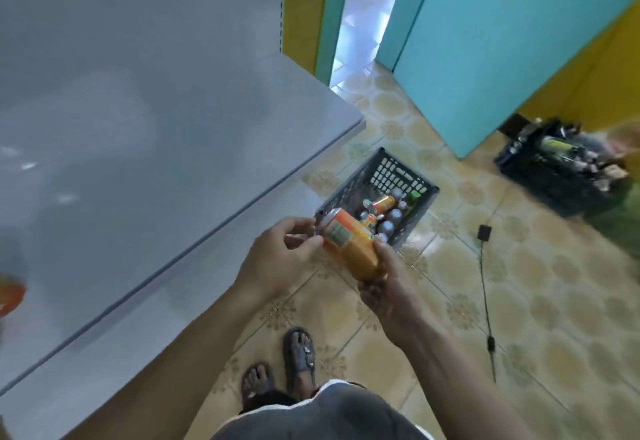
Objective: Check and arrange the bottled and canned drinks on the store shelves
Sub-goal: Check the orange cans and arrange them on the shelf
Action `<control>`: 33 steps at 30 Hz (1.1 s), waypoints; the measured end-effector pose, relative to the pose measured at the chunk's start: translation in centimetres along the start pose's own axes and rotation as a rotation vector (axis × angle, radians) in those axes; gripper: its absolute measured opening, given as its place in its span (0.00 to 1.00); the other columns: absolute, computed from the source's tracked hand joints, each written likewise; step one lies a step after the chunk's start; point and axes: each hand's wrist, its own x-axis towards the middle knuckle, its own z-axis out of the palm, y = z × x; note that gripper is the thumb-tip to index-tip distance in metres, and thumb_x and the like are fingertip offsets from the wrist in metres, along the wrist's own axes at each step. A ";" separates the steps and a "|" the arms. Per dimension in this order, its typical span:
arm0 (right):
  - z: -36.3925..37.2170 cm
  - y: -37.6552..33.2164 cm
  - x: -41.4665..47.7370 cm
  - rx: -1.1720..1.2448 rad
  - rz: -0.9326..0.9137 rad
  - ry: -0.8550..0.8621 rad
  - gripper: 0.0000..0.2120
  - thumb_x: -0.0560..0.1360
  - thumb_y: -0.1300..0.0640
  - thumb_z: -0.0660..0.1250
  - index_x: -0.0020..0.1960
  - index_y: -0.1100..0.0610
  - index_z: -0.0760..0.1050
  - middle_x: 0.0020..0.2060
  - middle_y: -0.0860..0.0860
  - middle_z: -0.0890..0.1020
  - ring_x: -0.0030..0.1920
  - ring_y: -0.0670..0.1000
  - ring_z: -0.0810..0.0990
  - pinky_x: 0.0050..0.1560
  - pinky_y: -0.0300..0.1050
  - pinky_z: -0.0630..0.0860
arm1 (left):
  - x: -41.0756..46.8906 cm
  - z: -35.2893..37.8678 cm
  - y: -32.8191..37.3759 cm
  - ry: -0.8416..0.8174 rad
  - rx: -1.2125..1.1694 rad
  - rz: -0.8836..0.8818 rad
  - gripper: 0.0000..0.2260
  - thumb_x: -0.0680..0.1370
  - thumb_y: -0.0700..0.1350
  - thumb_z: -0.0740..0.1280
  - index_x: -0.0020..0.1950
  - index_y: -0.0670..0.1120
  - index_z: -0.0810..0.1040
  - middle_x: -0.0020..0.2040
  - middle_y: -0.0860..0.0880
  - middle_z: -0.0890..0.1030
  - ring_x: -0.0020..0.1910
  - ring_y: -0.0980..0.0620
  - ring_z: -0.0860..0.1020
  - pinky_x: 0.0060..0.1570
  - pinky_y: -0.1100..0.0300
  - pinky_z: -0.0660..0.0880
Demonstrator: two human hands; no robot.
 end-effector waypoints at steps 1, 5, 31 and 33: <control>-1.4 0.0 0.7 -0.017 -0.014 0.048 0.24 0.78 0.42 0.68 0.65 0.58 0.73 0.38 0.55 0.74 0.24 0.45 0.73 0.24 0.36 0.72 | 0.6 1.3 -0.2 -0.050 0.023 -0.007 0.10 0.78 0.49 0.71 0.58 0.54 0.80 0.51 0.59 0.82 0.50 0.62 0.80 0.51 0.61 0.78; -6.9 -0.9 4.2 -0.118 -0.021 0.195 0.26 0.78 0.46 0.70 0.68 0.60 0.69 0.44 0.55 0.77 0.32 0.48 0.74 0.29 0.38 0.73 | 2.8 6.1 0.2 -0.183 0.091 -0.017 0.09 0.78 0.50 0.70 0.59 0.55 0.79 0.48 0.61 0.80 0.50 0.63 0.78 0.46 0.67 0.73; -16.0 -0.3 63.0 -1.448 -0.125 -0.185 0.35 0.69 0.36 0.74 0.68 0.52 0.69 0.62 0.56 0.76 0.61 0.61 0.78 0.55 0.53 0.74 | 39.2 36.6 -16.4 -0.157 0.360 -0.738 0.15 0.81 0.53 0.65 0.66 0.53 0.77 0.61 0.54 0.80 0.61 0.51 0.77 0.53 0.61 0.69; -14.9 2.2 65.3 -1.440 -0.099 -0.244 0.35 0.69 0.36 0.74 0.69 0.51 0.69 0.63 0.56 0.76 0.63 0.62 0.77 0.56 0.53 0.73 | 40.0 37.4 -18.5 -0.153 0.353 -0.764 0.14 0.80 0.53 0.66 0.65 0.53 0.77 0.59 0.54 0.80 0.61 0.51 0.77 0.51 0.62 0.68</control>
